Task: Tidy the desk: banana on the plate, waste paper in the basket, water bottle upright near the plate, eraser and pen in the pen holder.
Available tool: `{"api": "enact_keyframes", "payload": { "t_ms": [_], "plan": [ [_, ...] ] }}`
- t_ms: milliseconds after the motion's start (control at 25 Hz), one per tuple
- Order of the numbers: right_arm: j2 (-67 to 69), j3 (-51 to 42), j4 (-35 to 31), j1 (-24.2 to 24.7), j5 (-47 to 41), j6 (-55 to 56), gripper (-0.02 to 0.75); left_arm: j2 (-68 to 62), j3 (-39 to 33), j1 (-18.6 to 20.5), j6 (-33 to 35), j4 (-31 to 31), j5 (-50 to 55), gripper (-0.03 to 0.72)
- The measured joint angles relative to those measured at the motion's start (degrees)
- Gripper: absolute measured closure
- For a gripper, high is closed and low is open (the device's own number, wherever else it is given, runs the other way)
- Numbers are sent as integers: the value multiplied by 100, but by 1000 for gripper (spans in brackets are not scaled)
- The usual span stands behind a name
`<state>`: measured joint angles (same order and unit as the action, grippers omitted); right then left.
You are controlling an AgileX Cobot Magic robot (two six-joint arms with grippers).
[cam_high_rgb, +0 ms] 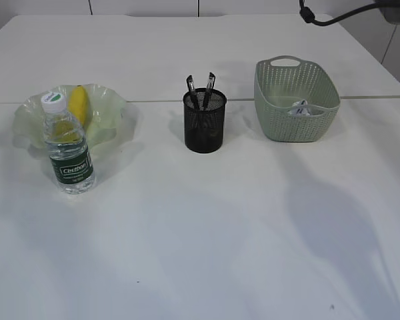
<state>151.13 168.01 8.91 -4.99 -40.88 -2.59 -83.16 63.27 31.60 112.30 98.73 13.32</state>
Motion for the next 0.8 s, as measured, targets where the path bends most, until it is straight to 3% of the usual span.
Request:
{"api": "enact_keyframes", "payload": {
  "t_ms": [320,640,800],
  "plan": [
    [-392,0,74,-366,-391,-185,402,731,0,0,584,441,-495,474],
    [-961,0,197,-413,-913,-207,402,1579,0,0,273,478,-814,474],
    [-1313,0,267,-413,-1014,-210,403,1666,0,-195,196,490,-1035,474]
  ]
}}
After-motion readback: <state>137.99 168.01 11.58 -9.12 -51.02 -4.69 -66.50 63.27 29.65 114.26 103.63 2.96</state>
